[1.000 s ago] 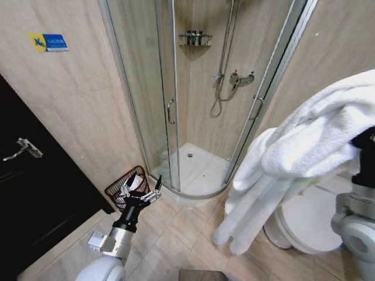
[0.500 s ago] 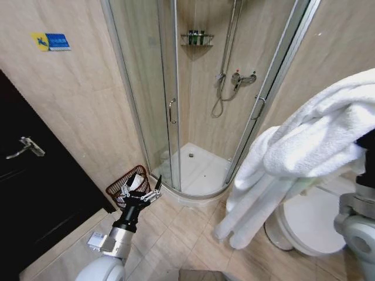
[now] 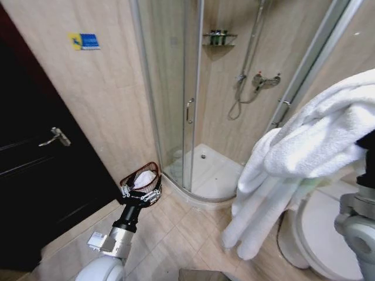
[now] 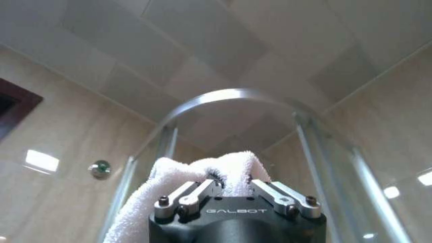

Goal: Discard the used towel into the hamper.

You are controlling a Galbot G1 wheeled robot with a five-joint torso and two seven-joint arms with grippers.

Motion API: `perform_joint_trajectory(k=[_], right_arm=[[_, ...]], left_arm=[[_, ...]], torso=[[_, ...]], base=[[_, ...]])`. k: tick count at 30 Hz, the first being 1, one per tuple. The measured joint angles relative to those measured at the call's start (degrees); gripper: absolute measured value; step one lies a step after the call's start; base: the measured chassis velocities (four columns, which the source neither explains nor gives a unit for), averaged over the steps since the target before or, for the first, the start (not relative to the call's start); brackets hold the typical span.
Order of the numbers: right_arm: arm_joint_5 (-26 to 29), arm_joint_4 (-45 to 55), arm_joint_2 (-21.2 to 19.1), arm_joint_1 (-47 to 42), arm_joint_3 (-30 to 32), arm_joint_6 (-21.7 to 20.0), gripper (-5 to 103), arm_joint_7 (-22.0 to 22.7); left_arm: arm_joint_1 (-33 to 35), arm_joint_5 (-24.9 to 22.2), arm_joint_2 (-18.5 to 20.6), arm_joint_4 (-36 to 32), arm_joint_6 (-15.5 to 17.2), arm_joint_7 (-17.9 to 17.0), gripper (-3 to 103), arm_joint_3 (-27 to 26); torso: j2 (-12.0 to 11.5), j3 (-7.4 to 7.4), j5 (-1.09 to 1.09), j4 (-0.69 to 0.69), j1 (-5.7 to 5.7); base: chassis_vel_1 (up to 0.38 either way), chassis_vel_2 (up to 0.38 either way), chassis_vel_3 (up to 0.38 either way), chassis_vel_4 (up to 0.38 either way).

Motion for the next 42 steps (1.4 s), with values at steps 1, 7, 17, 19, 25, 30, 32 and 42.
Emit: perform_joint_trajectory(k=[1,7,17,19,25,30,32,42], right_arm=[[0.0,0.0,0.0,0.0,0.0,0.0,10,0.0],[-0.04,0.0,-0.01,0.06,-0.16,0.0,10,-0.12],[-0.1,0.0,0.1,0.05,-0.16,-0.08,10,-0.19],[-0.12,0.0,0.11,0.05,-0.16,-0.1,10,-0.21],[-0.22,0.0,0.19,-0.01,-0.26,-0.1,10,-0.39],[-0.31,0.0,0.14,-0.04,-0.37,-0.17,10,-0.61],[-0.46,0.0,0.2,-0.1,-0.49,-0.18,10,-0.69],[-1.0,0.0,0.4,-0.03,-1.05,-0.22,10,-1.26]], left_arm=[[0.0,0.0,0.0,0.0,0.0,0.0,100,0.0],[0.0,0.0,0.01,0.0,0.0,0.0,100,0.0],[0.0,0.0,0.0,0.0,0.0,0.0,100,0.0],[0.0,0.0,0.0,0.0,0.0,0.0,100,0.0],[0.0,0.0,0.0,0.0,0.0,0.0,100,0.0],[0.0,0.0,0.0,0.0,0.0,0.0,100,0.0],[0.0,0.0,0.0,0.0,0.0,0.0,100,0.0],[0.0,0.0,0.0,0.0,0.0,0.0,100,0.0]], torso=[[0.0,0.0,0.0,0.0,0.0],[-0.05,-0.02,-0.01,-0.02,-0.01],[-0.1,-0.05,0.0,-0.01,-0.04],[-0.11,-0.05,0.01,-0.01,-0.04],[-0.12,-0.07,-0.02,0.0,-0.06],[-0.15,-0.07,0.0,0.0,-0.05],[-0.12,-0.05,0.0,-0.01,-0.04],[0.55,0.31,-0.01,-0.01,0.26]], base=[[0.114,0.114,0.119,0.127],[0.134,0.13,0.112,0.122],[0.123,0.12,0.131,0.127],[0.136,0.12,0.122,0.13],[0.134,0.138,0.107,0.126],[0.116,0.127,0.128,0.128],[0.121,0.123,0.127,0.133],[0.074,0.064,0.064,0.079]])
